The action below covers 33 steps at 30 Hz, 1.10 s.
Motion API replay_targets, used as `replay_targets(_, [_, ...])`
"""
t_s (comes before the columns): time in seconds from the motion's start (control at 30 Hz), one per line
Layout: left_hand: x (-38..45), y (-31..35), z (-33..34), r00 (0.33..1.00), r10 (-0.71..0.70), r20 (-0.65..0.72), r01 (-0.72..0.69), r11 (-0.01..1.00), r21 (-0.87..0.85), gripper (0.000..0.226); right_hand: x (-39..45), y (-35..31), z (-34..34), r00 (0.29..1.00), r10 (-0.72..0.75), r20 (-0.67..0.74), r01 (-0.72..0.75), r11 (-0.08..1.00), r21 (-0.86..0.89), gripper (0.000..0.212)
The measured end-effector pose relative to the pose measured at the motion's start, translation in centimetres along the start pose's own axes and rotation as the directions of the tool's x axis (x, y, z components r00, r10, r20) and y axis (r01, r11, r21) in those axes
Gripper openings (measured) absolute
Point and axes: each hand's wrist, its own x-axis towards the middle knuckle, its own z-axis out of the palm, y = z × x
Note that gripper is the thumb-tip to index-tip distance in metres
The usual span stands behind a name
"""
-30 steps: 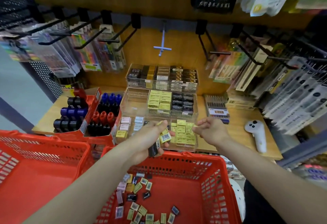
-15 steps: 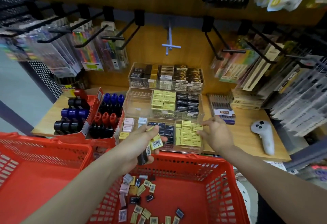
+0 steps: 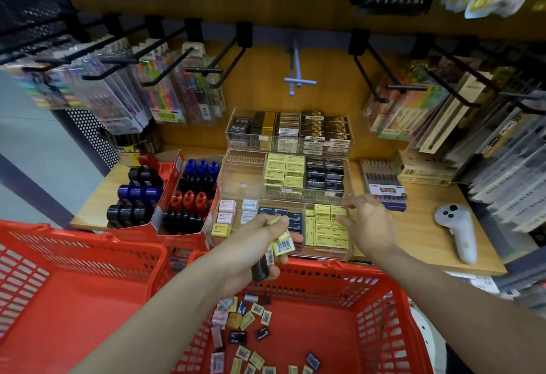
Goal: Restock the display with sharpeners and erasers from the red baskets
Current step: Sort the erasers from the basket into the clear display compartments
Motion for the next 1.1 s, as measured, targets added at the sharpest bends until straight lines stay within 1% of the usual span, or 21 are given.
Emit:
replay_targets(0.07, [0.0, 0.2, 0.1, 0.999, -0.007, 0.034, 0.008, 1.0, -0.027, 0.034, -0.3, -0.8, -1.5, 0.996, -0.076, 0.039, 0.069, 0.985, 0.158, 0.021])
replay_targets(0.13, [0.1, 0.3, 0.2, 0.999, -0.006, 0.052, 0.009, 0.999, -0.044, 0.034, -0.6, -2.3, -3.7, 0.959, -0.231, 0.162, 0.157, 0.914, 0.375, 0.023])
replay_targets(0.17, [0.1, 0.3, 0.3, 0.999, -0.001, 0.054, 0.004, 0.999, -0.045, 0.034, -1.0, -3.3, -5.0, 0.924, -0.299, 0.237, 0.142, 0.846, 0.513, 0.027])
replay_targets(0.2, [0.0, 0.3, 0.5, 0.999, 0.009, 0.05, -0.007, 0.999, -0.036, 0.033, -1.4, -4.4, -6.2, 0.889, -0.349, 0.295, 0.089, 0.766, 0.637, 0.03])
replay_targets(0.23, [-0.1, 0.3, 0.8, 0.999, 0.027, 0.042, -0.027, 1.0, -0.011, 0.032, -1.8, -5.2, -7.1, 0.866, -0.388, 0.315, 0.057, 0.702, 0.71, 0.033])
replay_targets(0.27, [-0.2, 0.3, 1.0, 0.998, 0.051, 0.034, -0.052, 0.998, 0.026, 0.031, -2.2, -5.9, -7.9, 0.852, -0.422, 0.309, 0.06, 0.666, 0.744, 0.036])
replay_targets(0.37, [-0.7, 0.5, 1.6, 0.991, 0.125, 0.039, -0.129, 0.983, 0.132, 0.033, -3.3, -6.9, -9.3, 0.812, -0.515, 0.273, 0.149, 0.636, 0.757, 0.041])
replay_targets(0.43, [-1.0, 0.6, 1.5, 0.986, 0.155, 0.056, -0.163, 0.966, 0.202, 0.042, -3.5, -6.9, -9.7, 0.765, -0.576, 0.29, 0.221, 0.656, 0.721, 0.046])
replay_targets(0.5, [-1.4, 0.8, 1.3, 0.984, 0.155, 0.091, -0.174, 0.949, 0.262, 0.047, -3.6, -6.7, -9.9, 0.748, -0.602, 0.279, 0.3, 0.682, 0.667, 0.047])
replay_targets(0.6, [-1.8, 0.8, 1.0, 0.986, 0.094, 0.141, -0.135, 0.94, 0.315, 0.055, -4.1, -6.8, -9.8, 0.741, -0.65, 0.167, 0.467, 0.678, 0.568, 0.042])
replay_targets(0.63, [-1.8, 0.8, 0.9, 0.988, 0.069, 0.138, -0.11, 0.943, 0.314, 0.055, -4.2, -6.8, -9.6, 0.75, -0.646, 0.139, 0.477, 0.675, 0.563, 0.039])
replay_targets(0.67, [-1.8, 0.8, 0.8, 0.99, 0.048, 0.131, -0.085, 0.953, 0.292, 0.05, -4.1, -6.7, -9.3, 0.781, -0.611, 0.125, 0.439, 0.681, 0.586, 0.037])
replay_targets(0.7, [-1.7, 0.8, 0.7, 0.992, 0.029, 0.125, -0.059, 0.968, 0.244, 0.043, -3.9, -6.4, -9.1, 0.835, -0.538, 0.12, 0.356, 0.694, 0.626, 0.037])
replay_targets(0.77, [-1.4, 0.9, 0.4, 0.994, -0.006, 0.11, -0.005, 0.995, 0.1, 0.028, -2.8, -5.3, -8.4, 0.947, -0.291, 0.133, 0.132, 0.735, 0.665, 0.039])
replay_targets(0.8, [-1.2, 1.0, 0.2, 0.996, -0.016, 0.09, 0.011, 0.998, 0.054, 0.024, -2.2, -4.4, -7.9, 0.976, -0.154, 0.153, 0.016, 0.755, 0.656, 0.039])
replay_targets(0.83, [-1.0, 1.0, -0.1, 0.998, -0.017, 0.061, 0.014, 0.999, 0.052, 0.023, -1.6, -3.4, -7.2, 0.982, -0.038, 0.187, -0.094, 0.755, 0.649, 0.039])
replay_targets(0.87, [-0.8, 1.0, -0.2, 1.0, -0.01, 0.029, 0.007, 0.997, 0.083, 0.023, -1.2, -2.5, -6.6, 0.973, 0.039, 0.227, -0.179, 0.747, 0.64, 0.038])
replay_targets(0.9, [-0.6, 0.8, -0.3, 1.0, 0.002, -0.001, -0.002, 0.992, 0.128, 0.024, -0.9, -1.7, -5.8, 0.963, 0.075, 0.259, -0.222, 0.763, 0.607, 0.037])
replay_targets(0.93, [-0.5, 0.7, -0.3, 1.0, 0.014, -0.021, -0.011, 0.984, 0.176, 0.025, -0.7, -1.2, -5.1, 0.959, 0.076, 0.275, -0.22, 0.809, 0.545, 0.037])
replay_targets(1.0, [-0.4, 0.5, -0.2, 1.0, 0.017, -0.012, -0.014, 0.97, 0.242, 0.029, -0.4, -1.0, -3.7, 0.958, 0.035, 0.286, -0.152, 0.903, 0.401, 0.039])
replay_targets(1.1, [-0.3, 0.1, -0.1, 0.998, 0.025, 0.065, -0.044, 0.948, 0.314, 0.022, 0.1, -2.1, -1.8, 0.954, -0.085, 0.288, 0.0, 0.959, 0.284, 0.042])
